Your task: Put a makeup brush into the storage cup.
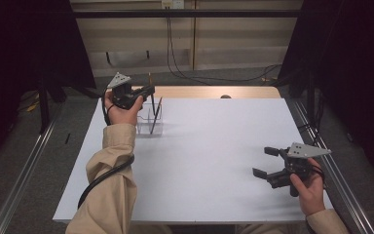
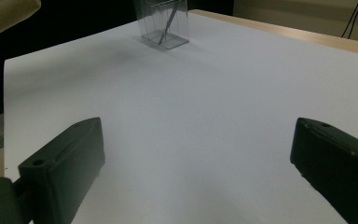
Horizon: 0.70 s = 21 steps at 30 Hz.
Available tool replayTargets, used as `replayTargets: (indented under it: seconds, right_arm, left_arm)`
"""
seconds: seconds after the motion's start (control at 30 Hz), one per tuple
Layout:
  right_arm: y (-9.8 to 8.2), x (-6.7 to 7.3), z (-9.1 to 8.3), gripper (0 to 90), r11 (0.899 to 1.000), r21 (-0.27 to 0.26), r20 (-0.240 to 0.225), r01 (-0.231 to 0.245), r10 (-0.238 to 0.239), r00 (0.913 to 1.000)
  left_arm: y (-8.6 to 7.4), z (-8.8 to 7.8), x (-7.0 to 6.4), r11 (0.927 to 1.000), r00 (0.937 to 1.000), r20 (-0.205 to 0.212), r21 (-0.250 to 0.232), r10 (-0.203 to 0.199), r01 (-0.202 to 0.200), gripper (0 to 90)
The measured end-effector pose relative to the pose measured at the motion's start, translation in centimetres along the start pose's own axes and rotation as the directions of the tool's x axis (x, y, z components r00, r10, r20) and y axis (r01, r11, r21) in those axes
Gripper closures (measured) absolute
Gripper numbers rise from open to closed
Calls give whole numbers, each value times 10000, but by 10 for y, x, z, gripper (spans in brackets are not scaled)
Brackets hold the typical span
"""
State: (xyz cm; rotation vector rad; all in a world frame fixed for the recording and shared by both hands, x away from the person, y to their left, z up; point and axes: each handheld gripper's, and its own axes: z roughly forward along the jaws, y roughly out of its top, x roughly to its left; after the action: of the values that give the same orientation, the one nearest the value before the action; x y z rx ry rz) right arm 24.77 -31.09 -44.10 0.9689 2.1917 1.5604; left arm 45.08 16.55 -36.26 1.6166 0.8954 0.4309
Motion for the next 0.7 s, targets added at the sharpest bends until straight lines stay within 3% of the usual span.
replayTargets:
  seconds: [0.27,0.7]
  right_arm:
    - [0,0,1,23,10000,77,-5,22,-22,10000]
    - [0,0,0,23,10000,65,21,64,-64,10000]
  left_arm:
    - [-3,2,4,9999,9995,-270,91,132,-130,837]
    - [-9,7,7,10000,9995,-319,-11,86,-86,837]
